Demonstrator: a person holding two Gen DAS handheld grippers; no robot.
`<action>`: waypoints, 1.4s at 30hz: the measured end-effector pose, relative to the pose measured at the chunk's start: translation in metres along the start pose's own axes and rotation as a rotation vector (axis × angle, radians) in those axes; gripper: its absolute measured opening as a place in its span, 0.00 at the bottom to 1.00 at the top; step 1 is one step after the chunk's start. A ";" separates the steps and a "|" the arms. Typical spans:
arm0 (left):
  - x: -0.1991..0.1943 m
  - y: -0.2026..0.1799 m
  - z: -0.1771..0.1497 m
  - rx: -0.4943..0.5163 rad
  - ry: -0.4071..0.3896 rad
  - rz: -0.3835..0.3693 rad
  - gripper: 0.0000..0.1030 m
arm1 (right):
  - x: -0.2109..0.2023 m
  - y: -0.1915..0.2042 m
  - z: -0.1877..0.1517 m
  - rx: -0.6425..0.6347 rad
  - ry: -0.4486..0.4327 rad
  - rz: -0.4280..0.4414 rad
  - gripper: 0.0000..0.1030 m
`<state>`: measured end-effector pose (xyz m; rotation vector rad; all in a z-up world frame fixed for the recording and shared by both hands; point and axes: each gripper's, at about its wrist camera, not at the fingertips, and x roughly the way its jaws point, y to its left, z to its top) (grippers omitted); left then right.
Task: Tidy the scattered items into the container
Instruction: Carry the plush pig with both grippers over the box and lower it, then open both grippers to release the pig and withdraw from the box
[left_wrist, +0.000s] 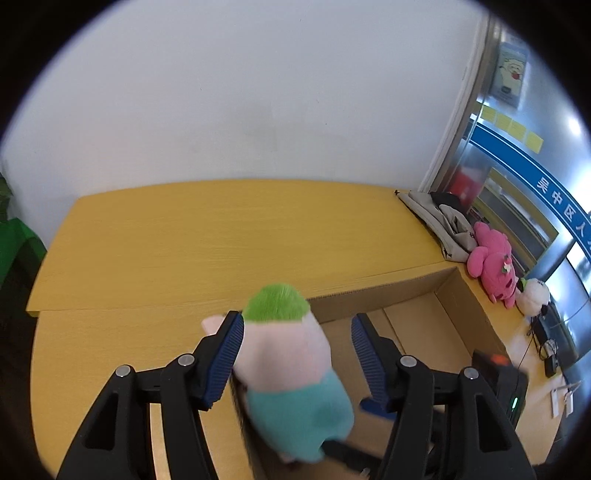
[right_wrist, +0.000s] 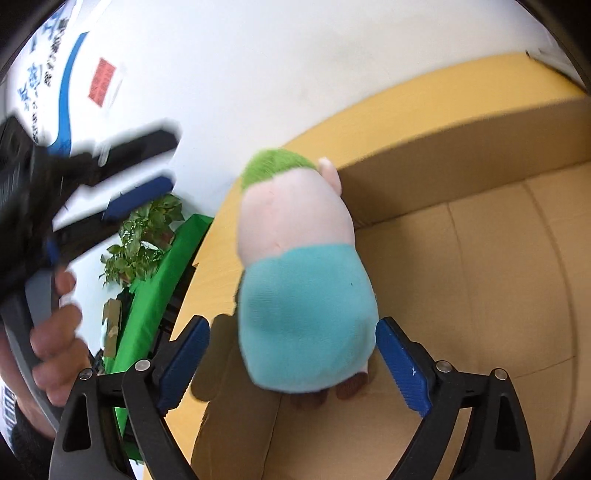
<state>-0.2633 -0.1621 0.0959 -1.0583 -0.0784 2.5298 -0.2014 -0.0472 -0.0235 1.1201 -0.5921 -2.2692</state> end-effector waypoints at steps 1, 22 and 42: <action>-0.009 -0.001 -0.009 -0.007 -0.009 -0.006 0.58 | -0.003 0.003 0.005 -0.016 0.000 -0.015 0.92; -0.037 -0.041 -0.167 -0.018 0.044 -0.064 0.58 | -0.115 -0.050 -0.013 -0.280 0.080 -0.143 0.94; -0.024 -0.064 -0.240 -0.088 0.138 -0.018 0.58 | -0.255 -0.183 -0.075 -0.334 0.037 -0.453 0.95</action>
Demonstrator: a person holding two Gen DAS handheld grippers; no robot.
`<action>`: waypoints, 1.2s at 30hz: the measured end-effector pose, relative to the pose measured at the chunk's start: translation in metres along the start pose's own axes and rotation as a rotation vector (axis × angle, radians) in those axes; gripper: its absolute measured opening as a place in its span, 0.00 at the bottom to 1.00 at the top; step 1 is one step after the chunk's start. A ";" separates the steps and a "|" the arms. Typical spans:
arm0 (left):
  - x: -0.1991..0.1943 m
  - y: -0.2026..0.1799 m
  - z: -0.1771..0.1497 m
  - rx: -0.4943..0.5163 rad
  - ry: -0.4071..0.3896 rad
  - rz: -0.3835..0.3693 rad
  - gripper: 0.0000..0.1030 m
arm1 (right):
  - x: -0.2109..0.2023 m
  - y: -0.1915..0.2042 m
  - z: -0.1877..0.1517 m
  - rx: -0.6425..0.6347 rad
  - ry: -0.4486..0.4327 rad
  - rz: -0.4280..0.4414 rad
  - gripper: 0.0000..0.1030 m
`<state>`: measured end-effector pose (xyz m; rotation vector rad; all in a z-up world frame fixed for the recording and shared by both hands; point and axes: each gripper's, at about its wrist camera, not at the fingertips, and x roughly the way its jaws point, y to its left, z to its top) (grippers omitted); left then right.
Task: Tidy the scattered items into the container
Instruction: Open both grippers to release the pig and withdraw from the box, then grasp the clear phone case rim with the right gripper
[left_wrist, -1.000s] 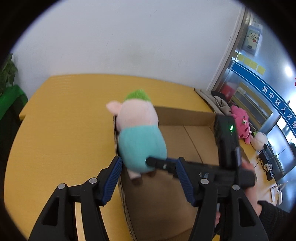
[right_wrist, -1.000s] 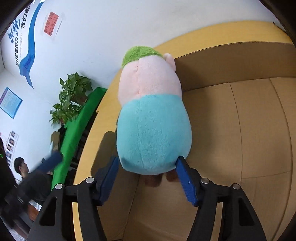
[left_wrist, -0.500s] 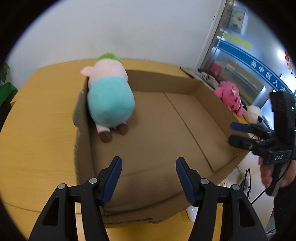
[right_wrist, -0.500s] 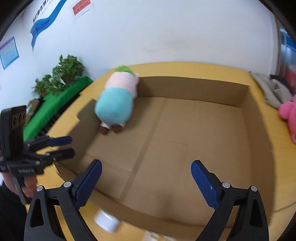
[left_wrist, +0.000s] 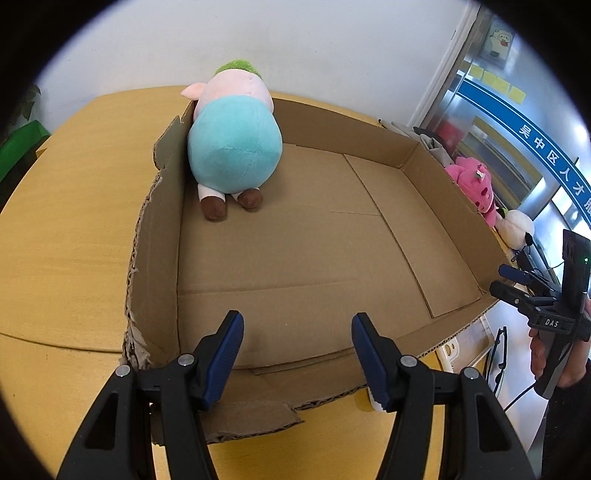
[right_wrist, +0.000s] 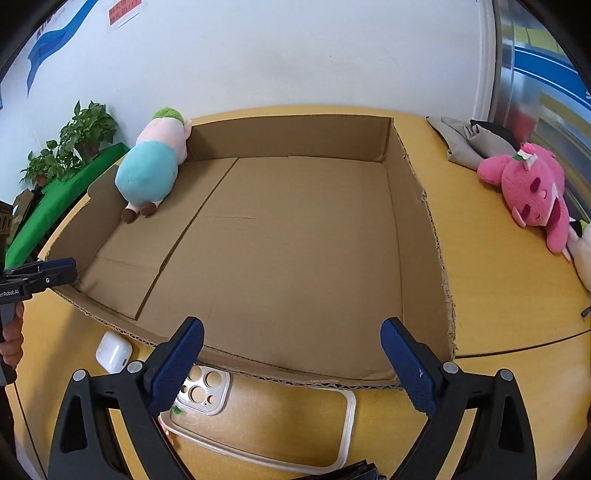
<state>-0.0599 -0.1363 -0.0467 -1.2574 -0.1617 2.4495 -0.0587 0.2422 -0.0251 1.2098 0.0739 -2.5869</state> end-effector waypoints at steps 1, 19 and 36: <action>-0.001 -0.001 0.000 0.005 -0.001 0.004 0.58 | -0.001 0.000 -0.001 -0.002 0.000 0.002 0.95; 0.027 -0.126 -0.037 0.001 0.084 -0.140 0.63 | -0.011 -0.053 -0.047 0.002 0.079 -0.070 0.90; 0.086 -0.154 -0.050 0.006 0.217 -0.071 0.10 | 0.018 -0.040 -0.064 -0.020 0.114 -0.008 0.20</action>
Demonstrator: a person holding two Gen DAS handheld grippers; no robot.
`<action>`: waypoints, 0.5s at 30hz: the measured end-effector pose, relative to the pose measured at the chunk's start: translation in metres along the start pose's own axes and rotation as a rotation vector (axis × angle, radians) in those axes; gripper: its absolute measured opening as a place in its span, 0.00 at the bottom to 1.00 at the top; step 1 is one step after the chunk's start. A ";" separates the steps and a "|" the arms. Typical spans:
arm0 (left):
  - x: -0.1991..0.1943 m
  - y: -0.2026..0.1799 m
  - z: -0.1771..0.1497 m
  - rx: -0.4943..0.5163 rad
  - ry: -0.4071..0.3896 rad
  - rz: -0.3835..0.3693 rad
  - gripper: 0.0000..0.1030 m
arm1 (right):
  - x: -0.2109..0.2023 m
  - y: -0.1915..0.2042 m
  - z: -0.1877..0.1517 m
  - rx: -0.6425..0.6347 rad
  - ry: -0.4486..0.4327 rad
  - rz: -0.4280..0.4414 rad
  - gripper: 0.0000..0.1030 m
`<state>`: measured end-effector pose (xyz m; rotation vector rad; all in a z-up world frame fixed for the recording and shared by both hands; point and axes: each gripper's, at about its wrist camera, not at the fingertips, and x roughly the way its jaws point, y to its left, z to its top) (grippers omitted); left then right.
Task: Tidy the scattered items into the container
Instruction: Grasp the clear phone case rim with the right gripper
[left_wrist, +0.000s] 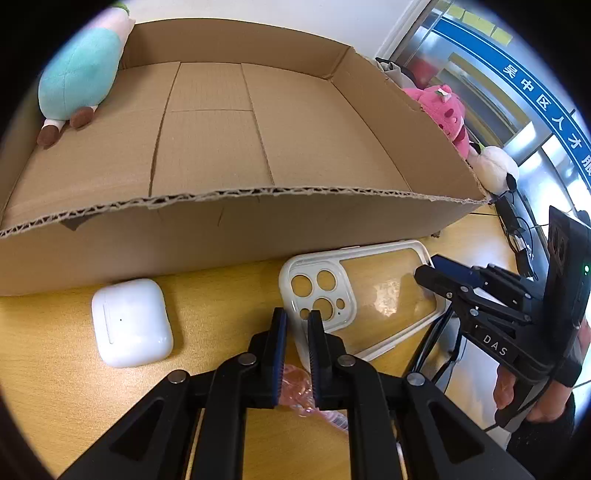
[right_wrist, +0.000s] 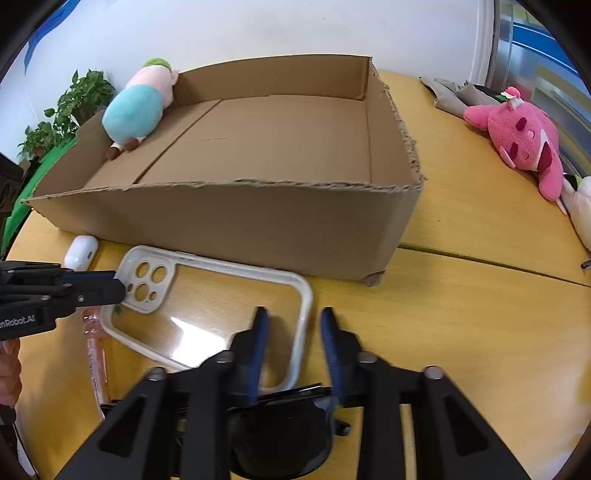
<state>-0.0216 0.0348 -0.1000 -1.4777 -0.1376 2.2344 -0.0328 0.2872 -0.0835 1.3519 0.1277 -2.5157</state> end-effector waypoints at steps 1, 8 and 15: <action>0.000 -0.001 -0.001 0.005 0.000 0.007 0.09 | 0.000 0.001 -0.001 0.005 -0.003 -0.005 0.19; -0.015 0.003 -0.005 0.006 -0.036 0.006 0.07 | -0.014 0.010 -0.014 0.030 -0.029 -0.015 0.07; -0.067 -0.002 -0.008 0.018 -0.152 0.003 0.06 | -0.071 0.030 -0.008 0.020 -0.172 -0.006 0.07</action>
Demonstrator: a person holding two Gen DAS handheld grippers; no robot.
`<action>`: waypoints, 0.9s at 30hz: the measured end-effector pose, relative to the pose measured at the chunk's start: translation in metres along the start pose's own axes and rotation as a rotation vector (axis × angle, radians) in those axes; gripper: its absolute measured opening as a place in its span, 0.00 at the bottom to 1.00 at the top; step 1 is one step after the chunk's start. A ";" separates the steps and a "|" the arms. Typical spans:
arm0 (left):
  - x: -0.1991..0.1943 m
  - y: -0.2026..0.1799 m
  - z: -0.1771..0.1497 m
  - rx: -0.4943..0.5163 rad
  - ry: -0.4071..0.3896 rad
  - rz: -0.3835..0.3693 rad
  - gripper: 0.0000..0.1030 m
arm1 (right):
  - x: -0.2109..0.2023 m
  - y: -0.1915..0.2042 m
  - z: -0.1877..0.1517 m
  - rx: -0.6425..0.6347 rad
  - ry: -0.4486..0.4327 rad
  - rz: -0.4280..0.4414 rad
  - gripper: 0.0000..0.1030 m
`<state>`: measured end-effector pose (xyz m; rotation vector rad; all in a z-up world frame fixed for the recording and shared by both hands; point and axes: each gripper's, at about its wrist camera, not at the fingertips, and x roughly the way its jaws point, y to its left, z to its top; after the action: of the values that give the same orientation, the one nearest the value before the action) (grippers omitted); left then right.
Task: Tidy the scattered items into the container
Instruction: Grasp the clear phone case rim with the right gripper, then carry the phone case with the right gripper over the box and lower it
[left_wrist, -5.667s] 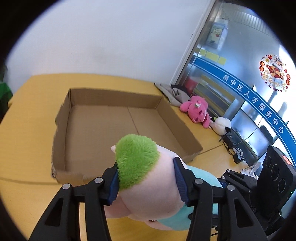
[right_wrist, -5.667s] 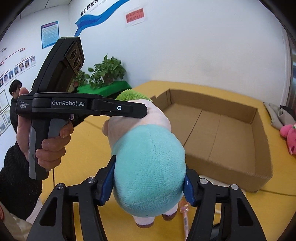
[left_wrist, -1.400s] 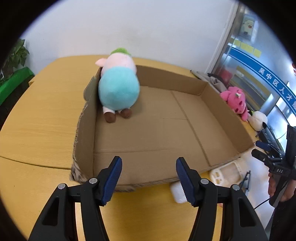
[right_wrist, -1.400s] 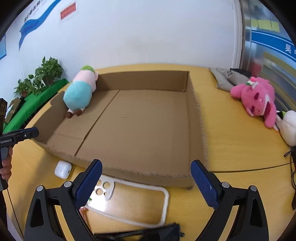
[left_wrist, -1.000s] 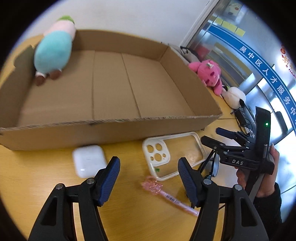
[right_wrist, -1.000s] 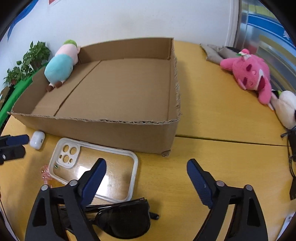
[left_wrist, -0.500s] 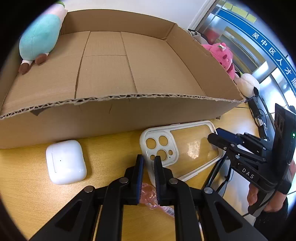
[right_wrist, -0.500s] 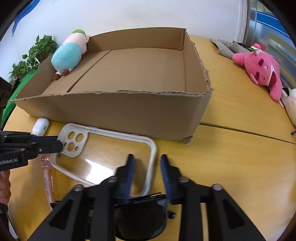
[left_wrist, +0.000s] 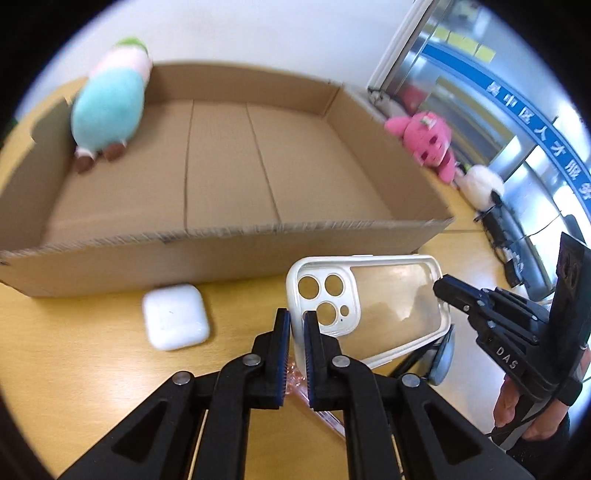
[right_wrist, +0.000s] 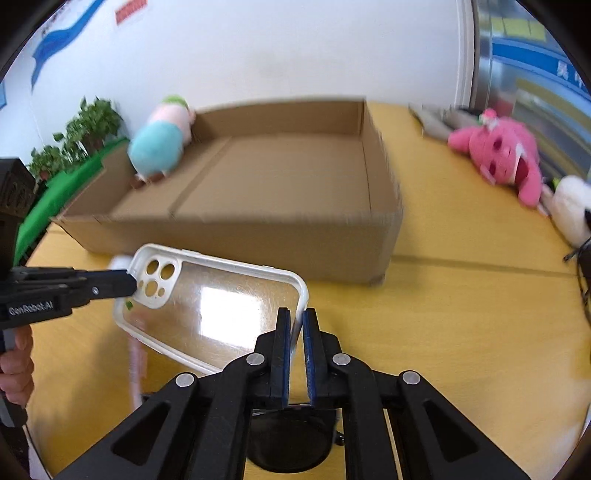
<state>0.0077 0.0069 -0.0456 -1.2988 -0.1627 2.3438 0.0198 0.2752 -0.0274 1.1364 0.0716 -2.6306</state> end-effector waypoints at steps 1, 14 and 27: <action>-0.009 0.000 0.003 0.001 -0.021 0.001 0.06 | -0.008 0.004 0.005 -0.008 -0.023 0.000 0.07; -0.113 0.008 0.090 0.050 -0.266 0.039 0.06 | -0.070 0.058 0.116 -0.133 -0.238 0.031 0.07; -0.140 0.024 0.210 0.068 -0.335 0.070 0.06 | -0.077 0.076 0.250 -0.180 -0.330 0.041 0.07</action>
<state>-0.1110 -0.0527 0.1707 -0.8861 -0.1413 2.5888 -0.0867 0.1818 0.2057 0.6317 0.2104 -2.6728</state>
